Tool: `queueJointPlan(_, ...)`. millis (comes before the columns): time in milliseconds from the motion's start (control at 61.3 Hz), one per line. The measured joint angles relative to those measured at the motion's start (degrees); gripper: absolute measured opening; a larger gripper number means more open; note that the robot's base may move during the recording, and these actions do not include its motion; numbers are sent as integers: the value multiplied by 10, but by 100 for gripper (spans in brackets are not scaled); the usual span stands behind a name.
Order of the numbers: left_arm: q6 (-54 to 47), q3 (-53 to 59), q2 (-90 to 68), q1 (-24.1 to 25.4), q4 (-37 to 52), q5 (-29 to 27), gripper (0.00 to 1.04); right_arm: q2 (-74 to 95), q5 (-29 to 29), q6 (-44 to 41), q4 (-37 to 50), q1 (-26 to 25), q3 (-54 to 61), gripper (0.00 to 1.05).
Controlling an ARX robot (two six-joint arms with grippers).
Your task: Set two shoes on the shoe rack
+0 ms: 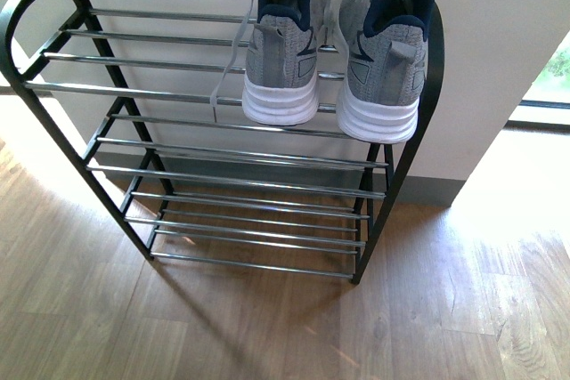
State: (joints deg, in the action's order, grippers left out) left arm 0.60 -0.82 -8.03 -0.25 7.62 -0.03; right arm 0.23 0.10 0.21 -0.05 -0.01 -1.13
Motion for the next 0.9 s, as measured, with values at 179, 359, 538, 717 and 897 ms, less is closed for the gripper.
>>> queueJointPlan(179,0,0,70,1,-76,0,1,0,0,0,0,0,0,96)
queueJointPlan(359,0,0,71,1,-76,0,22,0,-1,0,0,0,0,96)
queueJointPlan(538,0,0,71,1,-76,0,53,0,-1,0,0,0,0,96)
queueJointPlan(717,0,0,71,1,-76,0,85,0,-1,0,0,0,0,96)
queueJointPlan(897,-1,0,71,1,-76,0,95,0,-1,0,0,0,0,96)
